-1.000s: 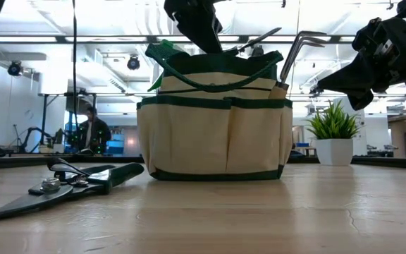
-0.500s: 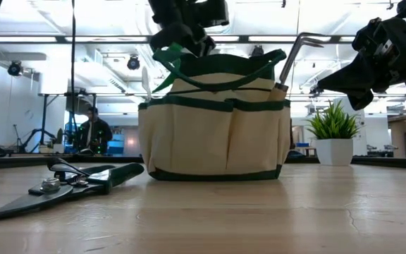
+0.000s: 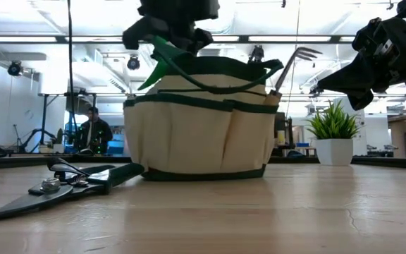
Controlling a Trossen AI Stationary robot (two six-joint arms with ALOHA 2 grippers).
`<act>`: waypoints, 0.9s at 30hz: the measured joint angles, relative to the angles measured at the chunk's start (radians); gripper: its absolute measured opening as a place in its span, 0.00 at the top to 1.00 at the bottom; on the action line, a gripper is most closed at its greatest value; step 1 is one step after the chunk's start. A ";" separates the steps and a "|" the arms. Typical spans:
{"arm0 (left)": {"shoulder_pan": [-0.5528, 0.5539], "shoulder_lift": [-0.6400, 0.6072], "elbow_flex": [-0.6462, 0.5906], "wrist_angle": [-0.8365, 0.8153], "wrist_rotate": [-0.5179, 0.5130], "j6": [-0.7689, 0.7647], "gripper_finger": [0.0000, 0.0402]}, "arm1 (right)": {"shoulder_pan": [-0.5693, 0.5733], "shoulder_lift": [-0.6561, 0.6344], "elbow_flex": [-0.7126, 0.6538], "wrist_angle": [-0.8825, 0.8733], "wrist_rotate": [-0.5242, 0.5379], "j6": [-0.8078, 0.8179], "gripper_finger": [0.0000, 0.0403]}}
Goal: Pick & Place Garden tools in Gardening bag
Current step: Put the top green fruit pruner into the white gardening bag, then adjust the white gardening bag
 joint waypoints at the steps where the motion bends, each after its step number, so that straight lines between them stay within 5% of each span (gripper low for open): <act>1: -0.004 0.000 -0.001 -0.002 0.000 0.016 0.86 | 0.000 0.000 0.000 0.000 0.000 0.000 0.98; 12: -0.013 0.000 -0.003 -0.003 0.019 0.033 0.85 | 0.000 0.000 0.000 0.000 0.000 0.000 0.98; 27: -0.013 -0.002 -0.001 0.023 -0.012 -0.010 0.56 | 0.000 0.000 0.000 0.000 0.000 0.000 0.98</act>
